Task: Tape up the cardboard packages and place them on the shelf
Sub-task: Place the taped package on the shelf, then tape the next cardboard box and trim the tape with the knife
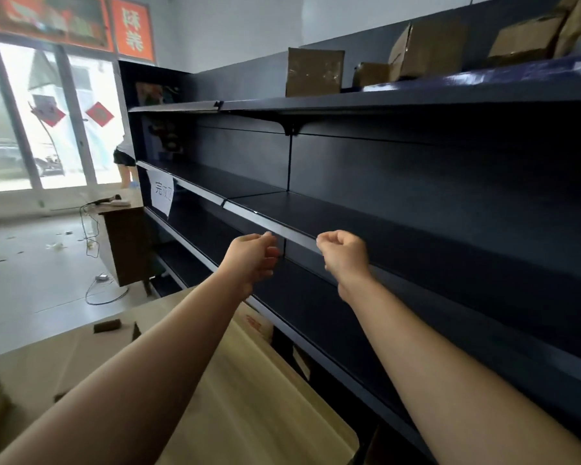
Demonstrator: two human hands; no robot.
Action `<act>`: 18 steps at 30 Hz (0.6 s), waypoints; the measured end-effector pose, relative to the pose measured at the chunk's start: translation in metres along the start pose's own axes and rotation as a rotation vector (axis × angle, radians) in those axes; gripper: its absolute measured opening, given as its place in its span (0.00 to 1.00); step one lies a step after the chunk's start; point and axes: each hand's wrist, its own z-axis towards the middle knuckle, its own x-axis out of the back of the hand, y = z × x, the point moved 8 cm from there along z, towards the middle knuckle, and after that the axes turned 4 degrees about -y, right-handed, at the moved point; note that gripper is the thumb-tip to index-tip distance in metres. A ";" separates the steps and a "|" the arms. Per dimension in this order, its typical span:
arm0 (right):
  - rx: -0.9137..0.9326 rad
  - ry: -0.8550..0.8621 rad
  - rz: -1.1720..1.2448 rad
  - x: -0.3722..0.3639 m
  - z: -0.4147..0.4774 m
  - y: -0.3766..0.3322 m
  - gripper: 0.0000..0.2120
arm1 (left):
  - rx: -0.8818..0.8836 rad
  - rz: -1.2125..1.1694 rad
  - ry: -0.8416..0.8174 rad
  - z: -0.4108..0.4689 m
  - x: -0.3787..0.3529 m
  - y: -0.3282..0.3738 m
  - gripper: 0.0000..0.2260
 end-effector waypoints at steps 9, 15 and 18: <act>-0.031 -0.194 -0.016 -0.112 -0.014 0.008 0.09 | 0.047 0.009 0.209 -0.008 0.120 -0.028 0.09; -0.051 -0.313 -0.006 -0.177 -0.014 0.017 0.06 | 0.088 0.010 0.336 -0.014 0.182 -0.048 0.11; -0.058 -0.371 -0.008 -0.210 -0.010 0.022 0.06 | 0.102 0.004 0.401 -0.012 0.209 -0.054 0.09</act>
